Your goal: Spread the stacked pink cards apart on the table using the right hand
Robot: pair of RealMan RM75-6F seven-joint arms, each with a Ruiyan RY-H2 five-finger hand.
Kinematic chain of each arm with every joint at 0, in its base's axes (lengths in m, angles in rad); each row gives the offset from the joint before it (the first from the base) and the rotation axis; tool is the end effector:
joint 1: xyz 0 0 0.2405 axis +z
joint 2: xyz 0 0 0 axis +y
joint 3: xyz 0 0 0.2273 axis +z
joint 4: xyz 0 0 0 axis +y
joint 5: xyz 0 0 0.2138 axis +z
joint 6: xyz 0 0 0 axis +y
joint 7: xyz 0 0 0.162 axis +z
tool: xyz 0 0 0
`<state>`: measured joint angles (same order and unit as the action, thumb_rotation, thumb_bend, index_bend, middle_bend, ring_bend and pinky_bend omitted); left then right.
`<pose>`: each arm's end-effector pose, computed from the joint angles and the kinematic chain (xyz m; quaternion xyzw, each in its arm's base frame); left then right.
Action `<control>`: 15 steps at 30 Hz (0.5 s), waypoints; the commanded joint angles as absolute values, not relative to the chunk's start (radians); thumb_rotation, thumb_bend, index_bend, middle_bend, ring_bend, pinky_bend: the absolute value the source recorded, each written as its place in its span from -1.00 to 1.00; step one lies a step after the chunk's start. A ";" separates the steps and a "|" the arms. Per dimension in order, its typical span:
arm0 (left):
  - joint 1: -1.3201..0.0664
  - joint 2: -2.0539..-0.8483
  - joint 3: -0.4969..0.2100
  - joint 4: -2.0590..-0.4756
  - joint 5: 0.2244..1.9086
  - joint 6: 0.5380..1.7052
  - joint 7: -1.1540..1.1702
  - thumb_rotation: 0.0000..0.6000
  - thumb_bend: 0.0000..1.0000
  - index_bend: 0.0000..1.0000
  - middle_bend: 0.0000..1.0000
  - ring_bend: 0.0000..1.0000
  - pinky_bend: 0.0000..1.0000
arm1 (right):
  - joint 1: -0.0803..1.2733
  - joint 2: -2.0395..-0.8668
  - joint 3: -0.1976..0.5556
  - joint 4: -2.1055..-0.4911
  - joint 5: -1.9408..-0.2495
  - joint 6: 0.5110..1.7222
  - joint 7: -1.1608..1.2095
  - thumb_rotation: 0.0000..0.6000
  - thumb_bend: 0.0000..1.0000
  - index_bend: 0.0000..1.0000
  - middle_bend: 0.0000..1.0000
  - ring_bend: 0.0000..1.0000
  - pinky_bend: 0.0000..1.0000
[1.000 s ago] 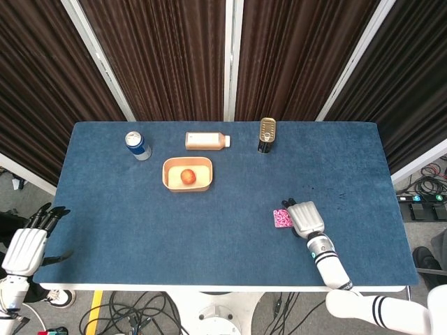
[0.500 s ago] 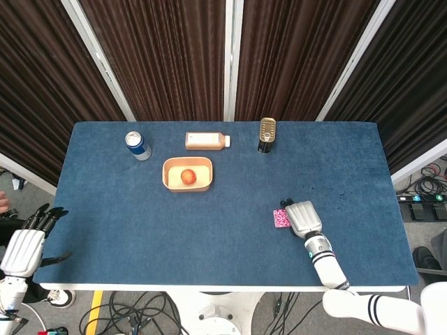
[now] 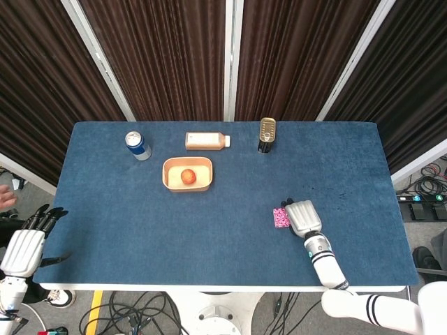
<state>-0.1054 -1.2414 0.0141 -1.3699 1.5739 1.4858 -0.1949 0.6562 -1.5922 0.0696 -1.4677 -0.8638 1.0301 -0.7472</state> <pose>-0.3120 0.1921 0.1153 -0.6144 -0.4082 -0.4069 0.5389 -0.1942 -0.3076 -0.0452 0.7646 -0.3548 0.1949 0.5014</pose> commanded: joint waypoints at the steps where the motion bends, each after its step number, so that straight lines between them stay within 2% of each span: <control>1: -0.105 -1.241 0.014 -1.369 1.574 1.487 -0.197 1.00 -0.99 -0.65 -0.70 -0.95 -0.63 | 0.657 -1.596 0.068 -1.464 -0.861 1.030 -0.749 1.00 -0.59 -0.37 -0.43 0.54 0.66; 15: -0.107 -1.238 0.012 -1.372 1.572 1.483 -0.198 1.00 -0.99 -0.65 -0.70 -0.95 -0.63 | 0.655 -1.610 0.065 -1.456 -0.876 1.050 -0.749 1.00 -0.54 -0.22 -0.29 0.54 0.66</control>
